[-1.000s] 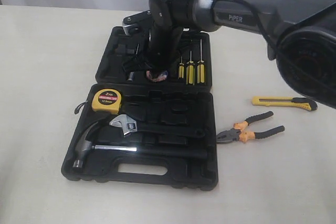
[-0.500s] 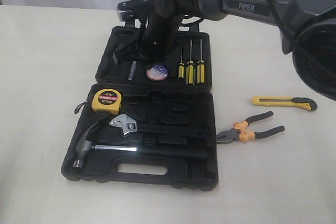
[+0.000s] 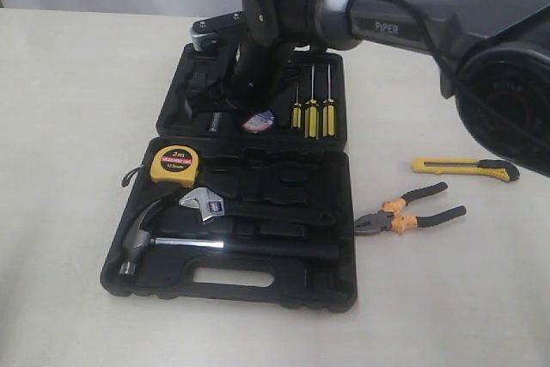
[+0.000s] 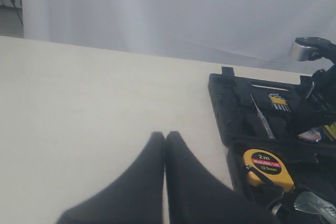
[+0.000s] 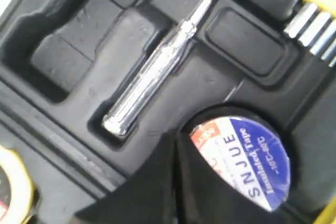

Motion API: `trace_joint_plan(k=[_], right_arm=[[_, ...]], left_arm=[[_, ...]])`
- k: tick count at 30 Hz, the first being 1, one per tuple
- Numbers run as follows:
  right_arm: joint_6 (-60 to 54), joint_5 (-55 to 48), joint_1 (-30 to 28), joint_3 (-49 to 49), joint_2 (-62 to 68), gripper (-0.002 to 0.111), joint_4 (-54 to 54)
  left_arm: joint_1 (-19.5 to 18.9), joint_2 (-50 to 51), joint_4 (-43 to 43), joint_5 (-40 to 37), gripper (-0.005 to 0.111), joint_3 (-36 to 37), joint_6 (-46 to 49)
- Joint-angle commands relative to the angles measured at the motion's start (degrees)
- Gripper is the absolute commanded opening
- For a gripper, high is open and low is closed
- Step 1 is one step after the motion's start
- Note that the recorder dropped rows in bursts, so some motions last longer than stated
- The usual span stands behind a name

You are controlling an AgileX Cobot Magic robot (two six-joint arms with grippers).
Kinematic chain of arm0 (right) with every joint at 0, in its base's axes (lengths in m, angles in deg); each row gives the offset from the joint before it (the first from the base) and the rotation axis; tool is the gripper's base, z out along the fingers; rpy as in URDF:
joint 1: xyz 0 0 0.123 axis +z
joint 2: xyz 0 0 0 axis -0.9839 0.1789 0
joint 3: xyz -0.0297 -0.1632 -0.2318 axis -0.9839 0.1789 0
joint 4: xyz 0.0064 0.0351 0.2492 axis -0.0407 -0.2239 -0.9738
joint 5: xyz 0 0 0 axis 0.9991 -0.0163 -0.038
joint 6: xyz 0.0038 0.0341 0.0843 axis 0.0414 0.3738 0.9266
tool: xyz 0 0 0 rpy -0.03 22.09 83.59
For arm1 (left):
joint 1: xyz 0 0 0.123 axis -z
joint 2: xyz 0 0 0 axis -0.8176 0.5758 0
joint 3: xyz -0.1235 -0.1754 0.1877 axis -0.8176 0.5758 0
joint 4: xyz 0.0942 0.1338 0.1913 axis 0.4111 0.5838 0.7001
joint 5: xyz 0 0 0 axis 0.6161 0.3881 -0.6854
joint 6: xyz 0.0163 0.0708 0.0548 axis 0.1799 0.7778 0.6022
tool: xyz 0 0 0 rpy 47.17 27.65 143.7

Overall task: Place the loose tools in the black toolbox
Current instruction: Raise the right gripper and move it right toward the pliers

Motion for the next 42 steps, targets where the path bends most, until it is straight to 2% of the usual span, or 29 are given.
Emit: trace_joint_plan(k=[1,13,21,26,32,35,42], right_arm=[[-0.4,-0.1,-0.2,-0.1,-3.0,-0.001,2.3],[0.3,-0.5,-0.2,-0.1,2.1,-0.001,3.7],[0.3,-2.0,-0.2,-0.1,-1.8,-0.001,1.6],[-0.1,-8.9,-0.6,-0.1,-7.0,-0.001,1.7],[-0.1,-22.8,-4.2,0.5,-13.5,-0.001,1.8],[-0.1,-22.9,-5.8,5.1,-19.2,-0.001,1.9],[-0.1,-16.7,-12.4,25.8,-36.2,-0.001,2.2]], left_arm=[[0.3,0.2,-0.2,0.0,0.000,-0.3,0.0],[0.3,0.2,-0.2,0.0,0.000,-0.3,0.0],[0.3,0.2,-0.2,0.0,0.000,-0.3,0.0],[0.3,0.2,-0.2,0.0,0.000,-0.3,0.0],[0.3,0.2,-0.2,0.0,0.000,-0.3,0.0],[0.3,0.2,-0.2,0.0,0.000,-0.3,0.0],[0.3,0.2,0.0,0.0,0.000,-0.3,0.0]])
